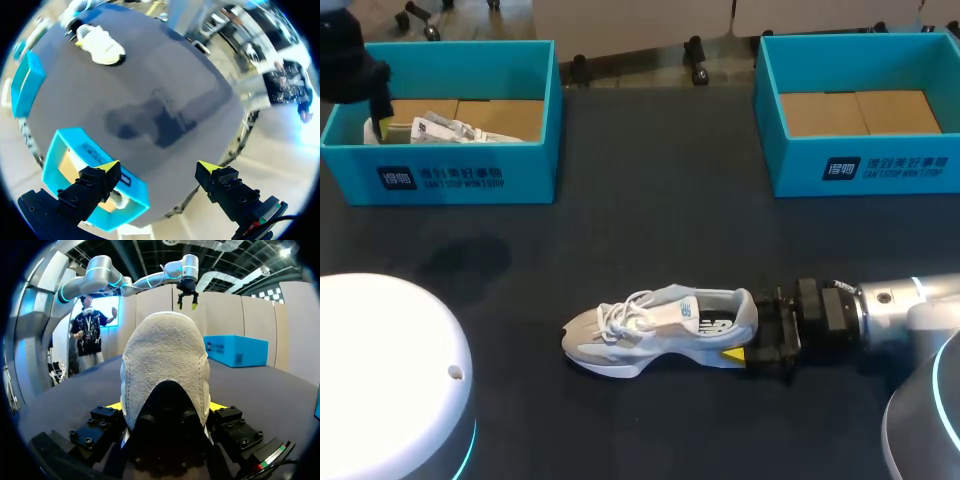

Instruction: Take the shoe out of the shoebox, open the shoe tongue, remove and reinsert the insole, then place the shoe into the shoebox

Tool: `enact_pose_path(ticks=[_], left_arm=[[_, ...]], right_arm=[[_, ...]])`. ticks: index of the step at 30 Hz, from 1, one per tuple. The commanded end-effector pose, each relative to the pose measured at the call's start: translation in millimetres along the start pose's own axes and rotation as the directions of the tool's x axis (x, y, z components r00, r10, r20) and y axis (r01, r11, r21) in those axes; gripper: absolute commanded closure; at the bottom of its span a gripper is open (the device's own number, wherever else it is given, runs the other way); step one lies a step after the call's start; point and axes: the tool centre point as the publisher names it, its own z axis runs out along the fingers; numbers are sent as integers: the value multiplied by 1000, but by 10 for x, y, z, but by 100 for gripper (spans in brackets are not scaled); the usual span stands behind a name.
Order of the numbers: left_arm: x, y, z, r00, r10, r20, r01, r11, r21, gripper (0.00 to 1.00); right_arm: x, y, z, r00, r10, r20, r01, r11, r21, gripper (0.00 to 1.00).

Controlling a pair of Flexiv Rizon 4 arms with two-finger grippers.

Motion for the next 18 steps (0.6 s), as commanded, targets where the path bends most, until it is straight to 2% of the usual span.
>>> enact_pose_path(ticks=[1,3,6,7,8,9,10,11,12,13,14,15,17,18], left_arm=[[-55,29,-22,972,-233,-40,234,971,44,0],[-9,-45,-36,950,-312,-31,313,947,67,0],[35,-305,26,814,-581,3,581,814,20,0],[19,-365,32,762,-647,-31,648,762,8,0],[37,-423,40,737,-673,-62,675,737,29,0],[43,-474,50,671,-739,-63,741,671,22,0],[45,-539,75,631,-773,-59,775,632,10,0],[95,-594,83,628,-776,-63,778,626,49,0],[111,-652,97,542,-840,-27,840,540,43,0],[136,-718,115,529,-848,-22,848,527,53,0],[184,-765,123,503,-862,-62,864,499,70,0],[187,-819,141,457,-887,-63,889,453,60,0],[210,-938,199,350,-934,-74,934,343,98,0],[210,-996,230,329,-939,-97,943,320,96,0]], right_arm=[[12,17,8,1000,0,0,0,1000,6,100],[12,17,8,1000,0,0,0,1000,6,100],[12,17,8,1000,0,0,0,1000,6,100],[12,17,8,1000,0,0,0,1000,6,100],[12,17,8,1000,0,0,0,1000,6,100],[12,17,8,1000,0,0,0,1000,6,100],[12,17,8,1000,0,0,0,1000,6,100],[12,17,8,1000,0,0,0,1000,6,100],[12,17,8,1000,0,0,0,1000,6,100],[12,17,8,1000,0,0,0,1000,6,100],[12,17,8,1000,0,0,0,1000,6,100],[12,17,8,1000,0,0,0,1000,6,100],[12,17,8,1000,0,0,0,1000,6,100],[12,17,8,1000,0,0,0,1000,6,100]])
